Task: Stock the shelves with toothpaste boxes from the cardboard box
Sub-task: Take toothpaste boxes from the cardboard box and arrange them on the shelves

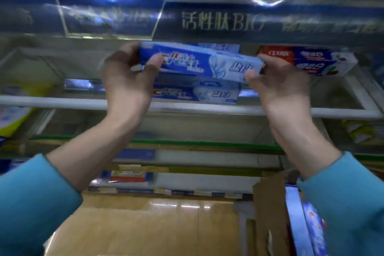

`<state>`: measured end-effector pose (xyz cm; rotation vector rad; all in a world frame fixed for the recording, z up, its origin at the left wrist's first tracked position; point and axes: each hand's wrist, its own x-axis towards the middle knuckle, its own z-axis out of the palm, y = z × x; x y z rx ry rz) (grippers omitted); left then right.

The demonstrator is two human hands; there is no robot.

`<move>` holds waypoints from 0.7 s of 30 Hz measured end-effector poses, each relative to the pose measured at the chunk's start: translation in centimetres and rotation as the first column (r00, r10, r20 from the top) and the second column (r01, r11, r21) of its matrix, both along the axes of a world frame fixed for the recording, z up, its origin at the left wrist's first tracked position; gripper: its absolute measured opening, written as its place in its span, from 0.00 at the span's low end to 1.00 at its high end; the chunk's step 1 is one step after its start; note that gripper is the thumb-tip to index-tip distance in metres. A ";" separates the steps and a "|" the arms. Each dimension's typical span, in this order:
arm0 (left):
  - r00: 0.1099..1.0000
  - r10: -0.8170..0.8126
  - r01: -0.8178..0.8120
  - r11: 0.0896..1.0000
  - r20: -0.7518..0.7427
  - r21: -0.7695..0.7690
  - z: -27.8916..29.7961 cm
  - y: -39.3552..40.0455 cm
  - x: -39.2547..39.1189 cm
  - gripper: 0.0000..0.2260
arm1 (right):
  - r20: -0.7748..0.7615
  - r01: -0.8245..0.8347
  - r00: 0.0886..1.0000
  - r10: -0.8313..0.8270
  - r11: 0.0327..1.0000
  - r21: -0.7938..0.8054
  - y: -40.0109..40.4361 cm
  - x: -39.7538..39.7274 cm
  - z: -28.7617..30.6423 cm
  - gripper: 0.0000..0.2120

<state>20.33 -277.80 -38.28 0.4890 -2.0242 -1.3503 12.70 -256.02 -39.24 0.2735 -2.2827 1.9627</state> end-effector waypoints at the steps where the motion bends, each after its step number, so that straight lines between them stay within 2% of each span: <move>1: 1.000 0.007 -0.006 1.000 0.005 -0.014 -0.3 -0.9 -1.1 0.12 | -0.022 0.032 0.999 -0.032 0.999 0.026 -0.7 -0.9 -0.2 0.16; 4: 1.000 0.019 -0.019 1.000 -0.012 -0.015 -1.6 -3.1 -3.2 0.19 | -0.085 0.119 0.990 -0.114 0.991 0.061 -2.5 -2.3 -1.0 0.14; 6: 0.999 -0.009 0.009 1.000 -0.032 -0.008 -2.4 -3.8 -3.9 0.19 | -0.124 0.147 0.983 -0.136 0.986 0.082 -3.3 -2.8 -1.6 0.13; 11: 0.995 -0.096 0.098 0.994 -0.032 0.043 -2.9 -4.4 -4.7 0.13 | -0.197 0.194 0.965 -0.176 0.978 0.079 -4.2 -3.3 -1.9 0.14; 21: 0.997 -0.077 0.079 0.994 -0.022 0.079 -3.1 -4.6 -5.2 0.07 | -0.194 0.150 0.972 -0.133 0.985 0.080 -4.5 -3.8 -1.7 0.15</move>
